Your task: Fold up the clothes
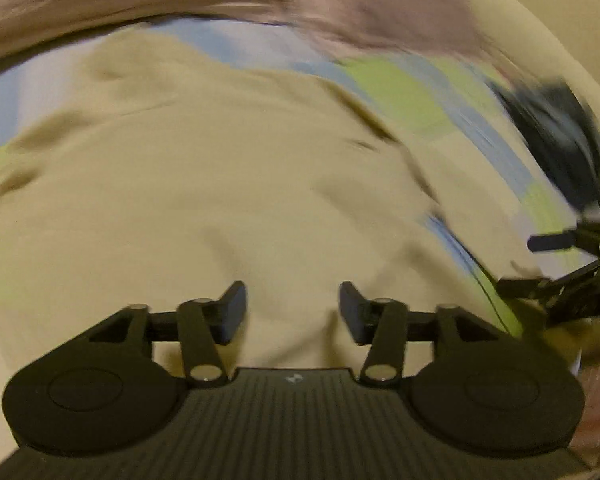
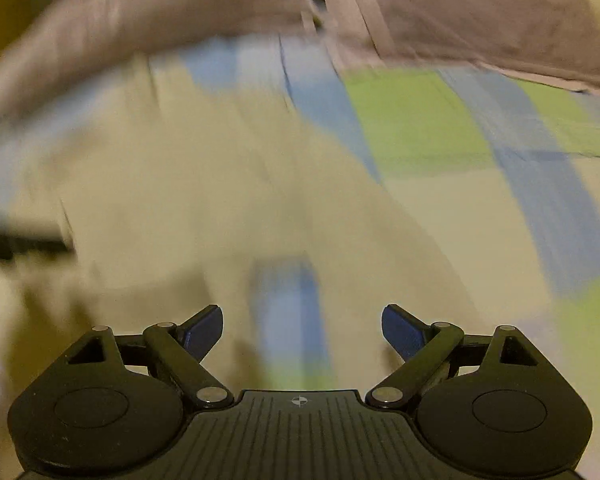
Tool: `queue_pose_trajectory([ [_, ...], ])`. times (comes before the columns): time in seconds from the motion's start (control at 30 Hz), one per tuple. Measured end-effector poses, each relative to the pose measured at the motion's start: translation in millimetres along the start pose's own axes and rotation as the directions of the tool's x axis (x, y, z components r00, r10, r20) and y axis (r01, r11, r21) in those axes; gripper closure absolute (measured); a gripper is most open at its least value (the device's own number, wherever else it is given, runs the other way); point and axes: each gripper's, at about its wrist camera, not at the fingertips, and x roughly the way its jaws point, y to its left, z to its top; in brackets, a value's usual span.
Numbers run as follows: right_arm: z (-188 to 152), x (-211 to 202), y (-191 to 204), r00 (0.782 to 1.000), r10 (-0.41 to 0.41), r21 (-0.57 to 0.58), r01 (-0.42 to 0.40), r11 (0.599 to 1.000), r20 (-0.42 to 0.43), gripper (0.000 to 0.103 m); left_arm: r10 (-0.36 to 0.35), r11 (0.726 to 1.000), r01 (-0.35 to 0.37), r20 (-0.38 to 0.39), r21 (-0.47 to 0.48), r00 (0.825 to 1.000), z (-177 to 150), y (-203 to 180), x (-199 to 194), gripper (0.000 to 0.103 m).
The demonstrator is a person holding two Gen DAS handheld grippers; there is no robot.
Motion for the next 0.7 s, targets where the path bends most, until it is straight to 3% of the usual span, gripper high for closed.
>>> queue_pose_trajectory([
  [0.07,-32.0,0.3,-0.2,0.994,-0.088,-0.068,0.084,0.994,-0.057,0.013,0.016,0.993,-0.015,-0.003,0.118,1.000,-0.6,-31.1,13.8,0.039],
  [0.13,-47.4,7.1,-8.6,0.984,-0.146,-0.061,0.140,0.988,-0.104,0.013,0.061,0.973,-0.059,0.000,0.223,0.998,-0.7,-51.3,33.4,0.040],
  [0.17,-51.4,10.0,-14.8,0.982,-0.150,-0.037,0.146,0.989,-0.113,0.013,0.089,0.960,-0.086,-0.002,0.267,0.996,-1.6,-55.5,43.7,0.045],
  [0.2,-54.6,12.6,-21.4,0.982,-0.146,-0.007,0.146,0.989,-0.117,0.013,0.118,0.944,-0.112,-0.002,0.311,0.993,-2.6,-59.8,54.1,0.054],
  [0.27,-57.3,14.6,-30.8,0.979,-0.158,0.016,0.161,0.987,-0.132,0.013,0.141,0.932,-0.142,0.029,0.334,0.990,0.7,-57.6,58.4,0.098],
  [0.3,-58.3,15.3,-35.2,0.976,-0.165,0.024,0.170,0.985,-0.139,0.013,0.147,0.942,-0.157,0.056,0.297,0.988,5.0,-49.8,51.5,0.099],
  [0.37,-60.2,14.0,-42.2,0.978,-0.157,0.034,0.163,0.986,-0.134,0.024,0.171,0.969,-0.190,0.125,0.158,0.977,14.7,-22.6,22.8,0.099],
  [0.43,-60.3,8.2,-48.5,0.980,-0.157,0.048,0.164,0.985,-0.125,0.043,0.254,0.966,-0.258,0.222,-0.010,0.941,15.3,18.3,-22.6,0.099],
  [0.47,-59.4,3.6,-51.4,0.978,-0.173,0.057,0.180,0.982,-0.117,0.046,0.333,0.942,-0.312,0.244,-0.123,0.911,6.6,43.0,-47.7,0.099],
  [0.5,-57.2,-0.4,-54.6,0.976,-0.192,0.054,0.199,0.979,-0.105,0.047,0.432,0.892,-0.374,0.239,-0.252,0.870,-8.3,70.3,-74.0,0.099],
  [0.53,-54.5,-4.3,-58.0,0.973,-0.212,0.047,0.217,0.975,-0.093,0.047,0.526,0.823,-0.426,0.219,-0.376,0.822,-23.2,97.7,-100.3,0.099],
  [0.57,-51.8,-8.2,-61.4,0.969,-0.232,0.041,0.236,0.971,-0.080,0.047,0.613,0.735,-0.467,0.187,-0.493,0.768,-38.1,125.0,-126.6,0.098],
  [0.63,-48.5,-15.1,-66.3,0.969,-0.239,0.037,0.242,0.970,-0.066,0.047,0.757,0.512,-0.508,0.084,-0.693,0.648,-67.9,179.7,-179.2,0.090],
  [0.67,-47.7,-17.4,-70.0,0.971,-0.228,0.038,0.230,0.972,-0.068,0.047,0.794,0.394,-0.515,-0.001,-0.761,0.608,-87.2,204.3,-201.4,0.086],
  [0.7,-46.2,-19.3,-72.3,0.976,-0.204,0.043,0.208,0.977,-0.075,0.047,0.800,0.306,-0.506,-0.070,-0.807,0.596,-109.5,221.1,-219.4,0.086],
])
